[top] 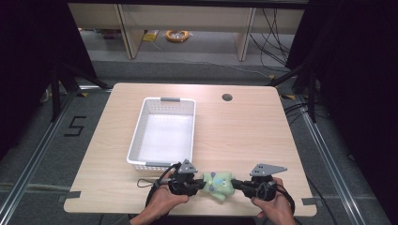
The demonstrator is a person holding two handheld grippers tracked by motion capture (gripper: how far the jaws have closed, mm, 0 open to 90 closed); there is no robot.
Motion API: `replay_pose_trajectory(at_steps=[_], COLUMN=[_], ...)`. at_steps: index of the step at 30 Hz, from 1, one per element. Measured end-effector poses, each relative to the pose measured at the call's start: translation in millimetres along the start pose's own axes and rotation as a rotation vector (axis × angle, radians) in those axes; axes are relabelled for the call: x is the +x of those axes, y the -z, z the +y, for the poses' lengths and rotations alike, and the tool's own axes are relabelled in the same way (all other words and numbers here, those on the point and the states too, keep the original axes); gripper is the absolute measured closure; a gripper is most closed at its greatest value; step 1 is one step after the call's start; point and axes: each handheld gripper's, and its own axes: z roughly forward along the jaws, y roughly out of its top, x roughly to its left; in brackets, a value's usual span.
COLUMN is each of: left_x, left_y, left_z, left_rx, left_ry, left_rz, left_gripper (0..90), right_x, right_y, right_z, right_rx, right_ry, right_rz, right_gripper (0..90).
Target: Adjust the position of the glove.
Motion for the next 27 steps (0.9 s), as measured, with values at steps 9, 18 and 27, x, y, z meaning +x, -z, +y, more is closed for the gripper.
replay_pose_trajectory(at_steps=[9, 18, 27], left_x=[1.0, 0.0, -3.2], left_y=[-3.5, -4.5, 2.4], left_z=[-3.0, -4.4, 1.8], left_rx=[0.012, 0.024, -0.03], left_ry=[0.026, 0.01, 0.055], left_rz=[-0.008, -0.012, -0.036], left_gripper=[81.5, 83.3, 84.1], right_x=[0.5, -0.6, -0.2], right_y=[-8.2, -28.5, -14.1], right_z=[-4.9, 1.7, 20.1], right_rx=[0.022, 0.067, 0.019], right_ry=[-0.111, -0.064, -0.007], right_rz=[-0.004, -0.037, -0.018], right_gripper=[64.4, 82.0, 85.1])
